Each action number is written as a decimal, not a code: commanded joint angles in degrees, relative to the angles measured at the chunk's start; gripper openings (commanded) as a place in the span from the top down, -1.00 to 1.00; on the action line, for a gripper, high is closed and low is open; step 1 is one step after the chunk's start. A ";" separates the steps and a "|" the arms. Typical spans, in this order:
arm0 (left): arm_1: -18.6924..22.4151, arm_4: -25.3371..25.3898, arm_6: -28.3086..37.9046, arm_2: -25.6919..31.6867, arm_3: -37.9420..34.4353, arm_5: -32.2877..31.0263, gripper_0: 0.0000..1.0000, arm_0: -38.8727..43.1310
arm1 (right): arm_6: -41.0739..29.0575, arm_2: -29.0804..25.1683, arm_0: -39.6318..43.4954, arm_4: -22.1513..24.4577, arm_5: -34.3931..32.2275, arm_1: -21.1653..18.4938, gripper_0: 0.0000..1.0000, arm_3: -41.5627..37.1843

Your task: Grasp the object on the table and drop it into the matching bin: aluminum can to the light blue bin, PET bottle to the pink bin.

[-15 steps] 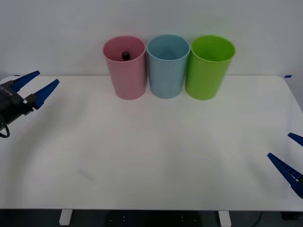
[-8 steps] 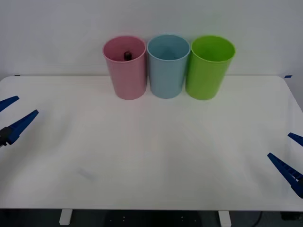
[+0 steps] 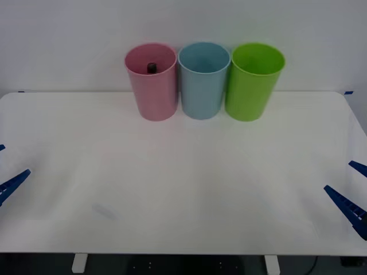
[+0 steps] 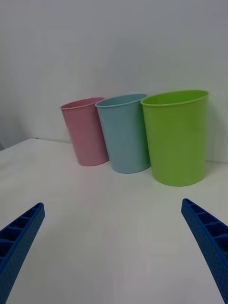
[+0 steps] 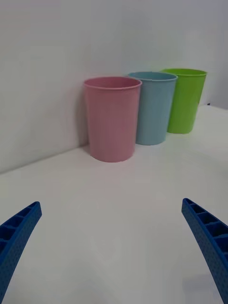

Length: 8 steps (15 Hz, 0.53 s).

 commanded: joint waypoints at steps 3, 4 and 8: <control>0.70 3.03 -0.38 -0.27 -0.35 -1.85 -1.00 4.47 | 0.00 0.00 0.00 0.00 0.00 0.00 -1.00 0.00; 0.78 3.29 -0.55 -0.27 -0.71 -2.20 -1.00 5.53 | 0.00 0.00 0.00 0.00 0.00 0.00 -1.00 0.00; 0.78 3.64 -1.08 0.34 -1.50 -4.66 -1.00 7.90 | 0.00 0.00 0.00 0.00 0.00 0.00 -1.00 0.00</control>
